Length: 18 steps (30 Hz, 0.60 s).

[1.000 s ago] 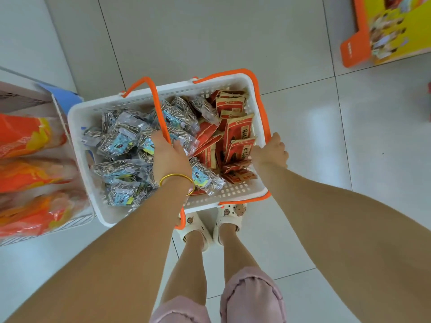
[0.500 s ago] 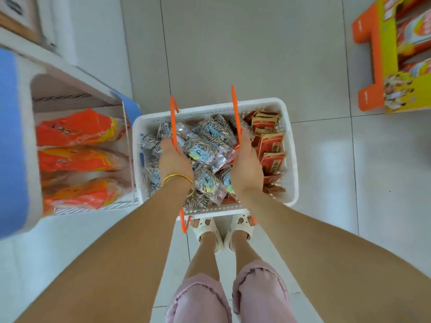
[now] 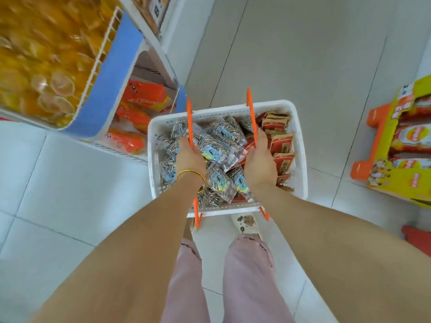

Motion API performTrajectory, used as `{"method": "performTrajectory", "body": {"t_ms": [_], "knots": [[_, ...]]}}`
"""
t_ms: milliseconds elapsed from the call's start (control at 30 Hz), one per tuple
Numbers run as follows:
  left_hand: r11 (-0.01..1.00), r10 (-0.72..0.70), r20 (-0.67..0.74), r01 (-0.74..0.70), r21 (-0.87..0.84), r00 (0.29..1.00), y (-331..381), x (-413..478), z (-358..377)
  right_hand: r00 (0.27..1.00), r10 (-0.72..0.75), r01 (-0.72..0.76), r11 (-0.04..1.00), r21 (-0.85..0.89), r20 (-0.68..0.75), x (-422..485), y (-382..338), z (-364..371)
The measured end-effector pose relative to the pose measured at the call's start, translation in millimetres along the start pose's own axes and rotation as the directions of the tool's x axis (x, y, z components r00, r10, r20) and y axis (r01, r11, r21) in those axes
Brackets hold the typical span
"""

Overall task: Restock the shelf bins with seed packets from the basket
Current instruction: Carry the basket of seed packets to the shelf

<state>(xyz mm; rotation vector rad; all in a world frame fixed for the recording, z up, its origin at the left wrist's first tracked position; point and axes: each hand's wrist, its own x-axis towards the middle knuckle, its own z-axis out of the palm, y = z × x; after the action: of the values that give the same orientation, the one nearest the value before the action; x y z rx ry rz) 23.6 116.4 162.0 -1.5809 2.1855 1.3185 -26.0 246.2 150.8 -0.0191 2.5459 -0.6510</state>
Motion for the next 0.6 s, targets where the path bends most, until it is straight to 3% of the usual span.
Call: {"method": "performTrajectory", "body": {"t_ms": [167, 333, 600], "knots": [[0.984, -0.114, -0.169, 0.088, -0.155, 0.979, -18.9, -54.2, -10.0, 0.973, -0.218, 0.224, 0.971, -0.082, 0.073, -30.5, -4.7, -29.3], [0.916, -0.302, -0.25, 0.208, -0.344, 0.92, -56.1, -113.4, -33.5, 0.9, -0.36, 0.406, 0.898, -0.172, 0.246, -83.0, -19.5, -33.3], [0.683, -0.638, -0.286, 0.356, -0.638, 0.715, -154.6, -238.1, -84.0, 0.713, -0.492, 0.678, 0.666, -0.311, 0.5, -199.0, -41.3, -10.3]]}}
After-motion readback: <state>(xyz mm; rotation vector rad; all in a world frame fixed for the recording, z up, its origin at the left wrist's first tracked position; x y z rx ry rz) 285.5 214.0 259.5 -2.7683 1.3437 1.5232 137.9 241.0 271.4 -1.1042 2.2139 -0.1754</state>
